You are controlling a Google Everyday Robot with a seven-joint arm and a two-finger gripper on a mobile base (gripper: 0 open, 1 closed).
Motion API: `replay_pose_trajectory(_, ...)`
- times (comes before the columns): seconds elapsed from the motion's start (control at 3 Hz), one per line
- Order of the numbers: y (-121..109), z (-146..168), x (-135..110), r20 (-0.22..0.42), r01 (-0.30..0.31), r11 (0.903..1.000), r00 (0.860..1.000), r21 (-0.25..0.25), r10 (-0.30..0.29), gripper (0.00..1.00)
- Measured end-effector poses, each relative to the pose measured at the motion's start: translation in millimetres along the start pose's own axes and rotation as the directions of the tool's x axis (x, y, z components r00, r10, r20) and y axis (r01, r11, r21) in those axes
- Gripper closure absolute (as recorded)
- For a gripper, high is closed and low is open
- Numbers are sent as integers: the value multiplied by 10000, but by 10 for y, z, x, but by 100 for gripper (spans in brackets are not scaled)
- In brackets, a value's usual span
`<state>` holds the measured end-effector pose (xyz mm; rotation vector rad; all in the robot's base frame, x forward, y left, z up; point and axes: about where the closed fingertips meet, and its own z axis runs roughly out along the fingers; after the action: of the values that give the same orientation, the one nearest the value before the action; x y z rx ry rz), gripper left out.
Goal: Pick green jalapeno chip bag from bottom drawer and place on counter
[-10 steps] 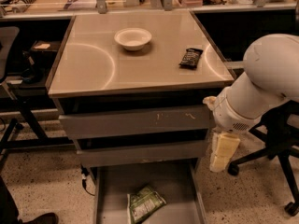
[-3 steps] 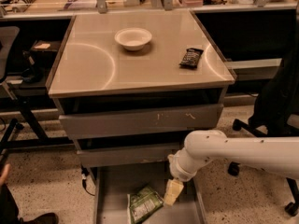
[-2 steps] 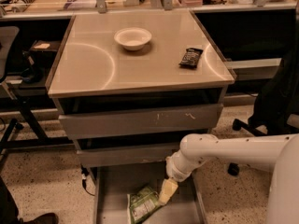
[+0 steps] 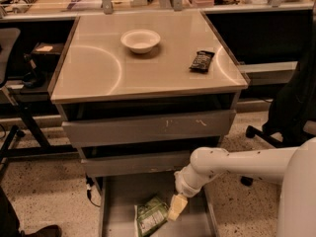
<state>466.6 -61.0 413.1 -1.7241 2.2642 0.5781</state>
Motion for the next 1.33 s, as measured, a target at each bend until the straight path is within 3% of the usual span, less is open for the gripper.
replay_pose_trajectory(0.67, -86, 917, 149, 866, 29, 9986, 9962, -521, 17, 0)
replay_pose_trajectory(1.0, -86, 919, 149, 867, 29, 9986, 9962, -522, 16, 0)
replay_pose_trajectory(1.33, -92, 1211, 160, 1027, 98, 9979, 9947, -635, -32, 0)
